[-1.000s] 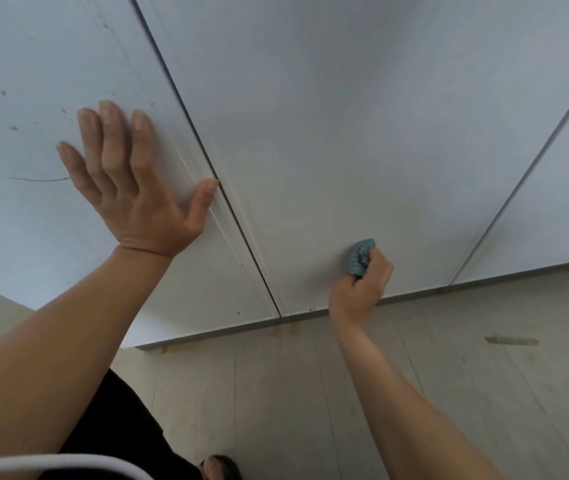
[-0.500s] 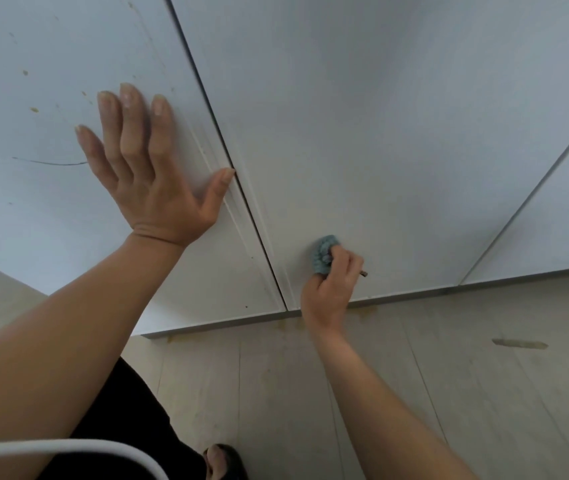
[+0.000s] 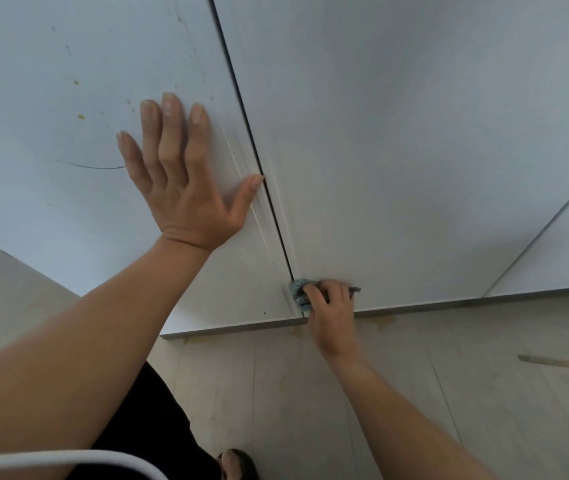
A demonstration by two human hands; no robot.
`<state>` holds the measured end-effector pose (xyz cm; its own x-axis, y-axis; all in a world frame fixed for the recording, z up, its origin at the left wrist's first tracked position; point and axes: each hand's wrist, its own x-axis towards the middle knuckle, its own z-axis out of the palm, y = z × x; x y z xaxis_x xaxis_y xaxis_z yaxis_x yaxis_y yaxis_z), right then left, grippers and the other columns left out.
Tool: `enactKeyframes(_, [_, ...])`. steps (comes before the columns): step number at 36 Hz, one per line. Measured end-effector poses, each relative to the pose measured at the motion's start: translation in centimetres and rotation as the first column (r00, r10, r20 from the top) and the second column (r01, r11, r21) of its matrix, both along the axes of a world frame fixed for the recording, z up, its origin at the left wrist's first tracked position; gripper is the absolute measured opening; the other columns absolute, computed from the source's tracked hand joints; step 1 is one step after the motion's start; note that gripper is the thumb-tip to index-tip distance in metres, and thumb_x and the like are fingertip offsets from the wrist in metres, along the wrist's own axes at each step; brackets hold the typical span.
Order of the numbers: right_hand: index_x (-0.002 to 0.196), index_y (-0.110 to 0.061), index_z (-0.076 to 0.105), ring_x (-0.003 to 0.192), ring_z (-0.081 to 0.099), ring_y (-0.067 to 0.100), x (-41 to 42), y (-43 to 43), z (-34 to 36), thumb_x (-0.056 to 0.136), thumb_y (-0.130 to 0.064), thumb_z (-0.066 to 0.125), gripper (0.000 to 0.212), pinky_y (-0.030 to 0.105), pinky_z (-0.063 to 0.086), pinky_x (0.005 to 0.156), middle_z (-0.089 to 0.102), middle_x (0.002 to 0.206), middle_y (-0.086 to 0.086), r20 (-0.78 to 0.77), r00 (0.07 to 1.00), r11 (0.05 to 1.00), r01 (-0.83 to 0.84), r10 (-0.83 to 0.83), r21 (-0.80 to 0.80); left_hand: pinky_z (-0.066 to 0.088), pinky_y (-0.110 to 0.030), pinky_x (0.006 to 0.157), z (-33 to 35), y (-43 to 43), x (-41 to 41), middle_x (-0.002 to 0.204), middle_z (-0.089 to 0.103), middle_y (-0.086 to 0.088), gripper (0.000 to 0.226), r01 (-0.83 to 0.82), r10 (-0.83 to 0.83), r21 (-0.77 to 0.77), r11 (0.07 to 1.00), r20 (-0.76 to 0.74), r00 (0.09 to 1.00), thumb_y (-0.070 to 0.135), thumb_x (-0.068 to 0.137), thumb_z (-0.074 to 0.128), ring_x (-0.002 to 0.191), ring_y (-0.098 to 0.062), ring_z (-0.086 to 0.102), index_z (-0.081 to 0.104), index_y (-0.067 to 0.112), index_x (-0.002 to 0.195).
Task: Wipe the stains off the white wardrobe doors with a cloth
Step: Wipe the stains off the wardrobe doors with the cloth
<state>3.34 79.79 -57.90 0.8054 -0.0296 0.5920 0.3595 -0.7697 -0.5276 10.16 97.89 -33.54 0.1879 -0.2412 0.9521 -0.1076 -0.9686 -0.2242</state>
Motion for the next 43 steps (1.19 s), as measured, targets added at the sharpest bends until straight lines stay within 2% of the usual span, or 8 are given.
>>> enactKeyframes(8, [0.104,-0.009,0.072,0.081,0.053,0.034,0.5,2.3,4.0,0.074,0.009,0.051,0.041,0.039,0.044,0.075,0.058,0.09,0.015,0.124,0.991,0.988,0.038,-0.056,0.148,0.003,-0.05,0.126,-0.1,-0.1,0.2,0.151,0.039,-0.027,0.09,-0.017,0.017,0.01,1.0,0.008,1.0,0.064,0.09,0.058,0.141,-0.049,0.032,0.037,0.001,0.15])
enactKeyframes(13, [0.103,-0.011,0.072,0.089,0.052,0.029,-0.3,0.5,-0.9,0.077,0.0,0.062,0.03,0.044,0.052,0.073,0.059,0.096,0.012,-0.043,0.999,0.999,-0.01,0.012,0.045,0.001,-0.048,0.127,0.1,-0.1,0.1,0.151,0.041,-0.029,0.091,-0.021,0.021,0.014,1.0,0.023,1.0,0.064,0.089,0.059,0.142,-0.049,0.031,0.037,0.0,0.151])
enactKeyframes(20, [0.105,-0.002,0.072,0.098,0.055,0.024,-0.5,-3.1,-1.2,0.067,0.01,0.053,0.044,0.025,0.045,0.091,0.06,0.104,0.013,-0.095,0.99,0.932,0.134,-0.108,0.338,0.001,-0.049,0.126,0.0,-0.1,-0.1,0.149,0.042,-0.034,0.089,-0.011,0.011,0.011,1.0,0.011,1.0,0.061,0.091,0.058,0.141,-0.052,0.031,0.035,-0.001,0.151])
enactKeyframes(25, [0.11,0.004,0.063,0.095,0.052,0.018,0.9,-11.1,-2.9,0.078,0.0,0.05,0.034,0.023,0.045,0.09,0.055,0.104,0.014,-0.176,0.872,0.584,0.444,-0.458,0.679,0.023,-0.074,0.113,-0.3,-0.2,-0.1,0.15,0.04,-0.035,0.087,-0.022,0.021,-0.018,1.0,-0.027,0.999,0.058,0.093,0.056,0.138,-0.057,0.034,0.036,-0.003,0.15])
enactKeyframes(28, [0.112,-0.006,0.063,0.092,0.057,0.02,1.7,-17.3,-4.4,0.079,-0.009,0.052,0.035,0.041,0.052,0.089,0.059,0.102,0.011,-0.363,0.689,0.196,0.591,-0.628,0.783,0.008,-0.055,0.124,-0.2,-0.1,-0.2,0.152,0.039,-0.033,0.086,-0.025,0.025,-0.024,0.999,-0.015,1.0,0.06,0.093,0.055,0.14,-0.056,0.032,0.035,-0.001,0.151])
enactKeyframes(31, [0.112,-0.002,0.068,0.093,0.06,0.017,1.6,-22.3,-5.8,0.08,-0.006,0.056,0.034,0.04,0.053,0.091,0.063,0.102,0.009,-0.492,0.599,0.069,0.675,-0.631,0.735,0.001,-0.049,0.125,-0.2,-0.2,-0.3,0.151,0.038,-0.033,0.087,-0.018,0.018,-0.024,1.0,-0.013,1.0,0.059,0.093,0.056,0.139,-0.057,0.034,0.036,-0.002,0.15])
enactKeyframes(37, [0.113,0.003,0.069,0.094,0.061,0.019,3.0,-21.9,-5.4,0.085,0.004,0.057,0.031,0.02,0.049,0.086,0.07,0.11,0.024,-0.518,0.648,0.149,0.693,-0.558,0.706,0.0,-0.049,0.125,-0.1,-0.4,-0.5,0.152,0.036,-0.032,0.088,-0.023,0.023,-0.022,0.999,-0.021,1.0,0.058,0.092,0.058,0.14,-0.057,0.032,0.036,-0.005,0.15])
enactKeyframes(43, [0.108,0.0,0.071,0.1,0.064,0.034,2.3,-16.0,-6.5,0.083,0.002,0.06,0.027,0.03,0.045,0.091,0.069,0.107,0.023,-0.56,0.654,0.257,0.736,-0.508,0.626,-0.001,-0.049,0.125,-0.1,-0.6,-0.4,0.153,0.035,-0.031,0.087,0.008,-0.009,-0.032,0.999,-0.037,0.999,0.058,0.093,0.057,0.14,-0.056,0.032,0.033,-0.002,0.152])
